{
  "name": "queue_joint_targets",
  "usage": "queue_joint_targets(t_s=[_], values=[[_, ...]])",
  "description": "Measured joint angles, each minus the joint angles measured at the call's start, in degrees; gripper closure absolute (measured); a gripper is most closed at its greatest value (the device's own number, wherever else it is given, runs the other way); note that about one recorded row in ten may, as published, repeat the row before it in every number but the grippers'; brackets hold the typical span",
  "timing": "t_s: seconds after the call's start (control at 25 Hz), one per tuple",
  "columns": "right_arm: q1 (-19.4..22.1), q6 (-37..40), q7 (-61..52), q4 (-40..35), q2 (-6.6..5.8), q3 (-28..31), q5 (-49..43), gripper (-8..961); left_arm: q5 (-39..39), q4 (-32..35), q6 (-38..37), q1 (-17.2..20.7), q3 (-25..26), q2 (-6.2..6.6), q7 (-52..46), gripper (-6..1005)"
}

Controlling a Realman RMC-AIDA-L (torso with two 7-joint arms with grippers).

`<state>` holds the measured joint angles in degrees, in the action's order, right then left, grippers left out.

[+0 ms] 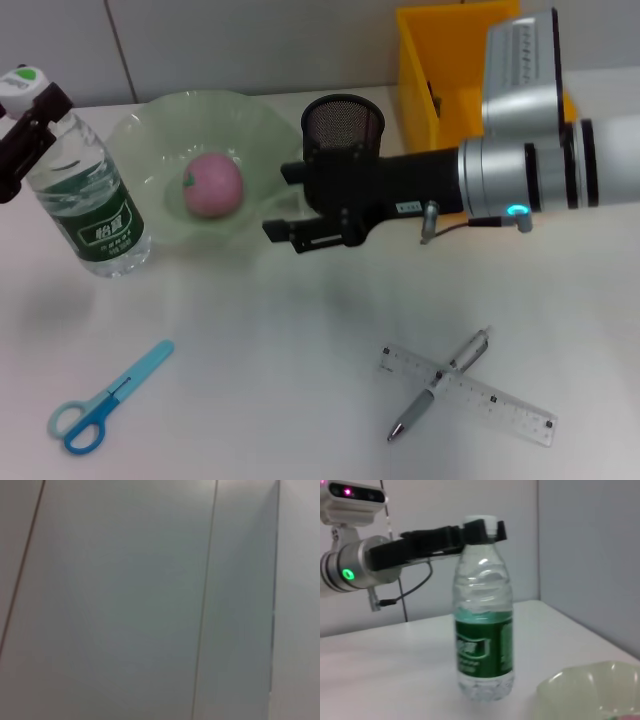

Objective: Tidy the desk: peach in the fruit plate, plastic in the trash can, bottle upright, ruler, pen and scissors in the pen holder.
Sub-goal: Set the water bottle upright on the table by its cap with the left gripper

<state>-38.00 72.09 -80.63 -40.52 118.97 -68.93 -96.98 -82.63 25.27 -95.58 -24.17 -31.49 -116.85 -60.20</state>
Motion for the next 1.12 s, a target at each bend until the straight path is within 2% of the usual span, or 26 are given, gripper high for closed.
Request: queue_joint_targets(t_s=[0.24, 0.48, 0.84, 1.12], values=[[0.9, 4.0, 0.0, -0.3, -0.7, 0.1, -1.9, 176, 0.0, -0.6, 2.9, 0.8, 1.5, -0.91, 2.9, 556], [1.2, 4.5, -0.2, -0.6, -0.74, 0.2, -4.1, 177, 0.0, -1.4, 5.4, 1.4, 1.8, -1.43, 5.4, 556], [1.1, 6.5, -0.3, -1.0, -0.76, 0.1, -5.6, 178, 0.0, -5.6, 10.1, 1.0, 2.3, -1.57, 10.2, 556], [1.4, 6.6, -0.3, -1.0, -0.96, 0.3, -5.7, 178, 0.1, -6.2, 11.6, 1.0, 2.5, -1.6, 10.5, 556]])
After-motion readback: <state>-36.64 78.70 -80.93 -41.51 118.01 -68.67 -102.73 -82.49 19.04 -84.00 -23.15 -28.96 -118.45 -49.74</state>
